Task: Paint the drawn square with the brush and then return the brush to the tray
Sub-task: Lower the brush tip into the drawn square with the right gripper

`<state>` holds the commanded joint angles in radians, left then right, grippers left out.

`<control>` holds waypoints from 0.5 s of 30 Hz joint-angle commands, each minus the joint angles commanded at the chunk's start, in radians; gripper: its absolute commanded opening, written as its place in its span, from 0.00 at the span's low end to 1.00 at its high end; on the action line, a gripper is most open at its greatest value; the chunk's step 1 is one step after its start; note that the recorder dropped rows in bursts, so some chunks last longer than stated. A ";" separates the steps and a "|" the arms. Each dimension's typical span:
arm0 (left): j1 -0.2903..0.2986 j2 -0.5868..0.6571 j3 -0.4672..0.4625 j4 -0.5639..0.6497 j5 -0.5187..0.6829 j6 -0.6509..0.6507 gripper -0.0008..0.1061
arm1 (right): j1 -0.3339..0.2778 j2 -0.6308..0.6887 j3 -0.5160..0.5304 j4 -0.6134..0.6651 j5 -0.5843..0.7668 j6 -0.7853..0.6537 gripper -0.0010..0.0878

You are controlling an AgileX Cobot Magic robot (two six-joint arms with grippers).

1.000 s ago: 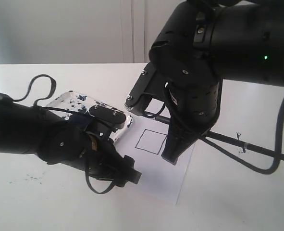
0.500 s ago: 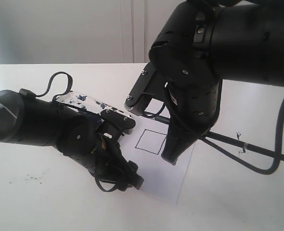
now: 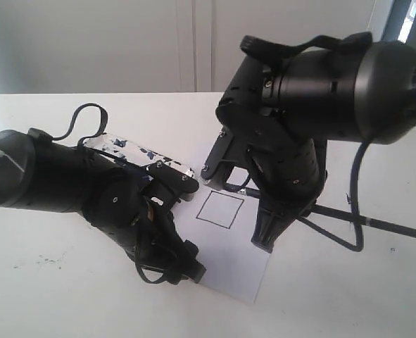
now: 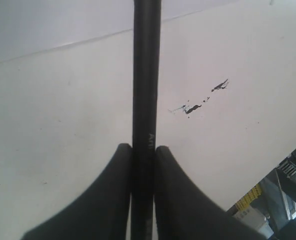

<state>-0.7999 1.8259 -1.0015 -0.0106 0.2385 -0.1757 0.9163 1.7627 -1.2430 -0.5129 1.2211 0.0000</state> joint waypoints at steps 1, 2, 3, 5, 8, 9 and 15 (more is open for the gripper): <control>0.000 0.000 0.000 0.000 0.003 0.000 0.71 | 0.000 0.009 0.000 -0.004 0.000 0.000 0.01; 0.000 0.000 0.000 0.000 0.005 -0.002 0.71 | 0.000 0.021 0.000 -0.004 0.000 0.000 0.01; 0.000 0.000 0.000 0.000 0.009 -0.002 0.71 | 0.000 0.024 0.000 -0.004 0.000 0.000 0.01; 0.000 0.000 0.000 0.000 0.015 -0.002 0.71 | 0.000 0.034 0.000 -0.004 0.000 0.000 0.01; 0.000 0.000 0.000 0.000 0.024 -0.002 0.71 | 0.000 0.047 0.000 -0.004 0.000 0.000 0.01; 0.000 0.000 0.000 0.000 0.026 -0.002 0.71 | 0.000 0.051 0.000 -0.004 0.000 0.000 0.01; 0.000 0.000 0.000 0.000 0.056 -0.004 0.71 | 0.000 0.064 0.000 0.009 0.000 0.000 0.01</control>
<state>-0.7999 1.8259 -1.0015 -0.0107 0.2943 -0.1793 0.9163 1.8270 -1.2430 -0.5038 1.2211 0.0000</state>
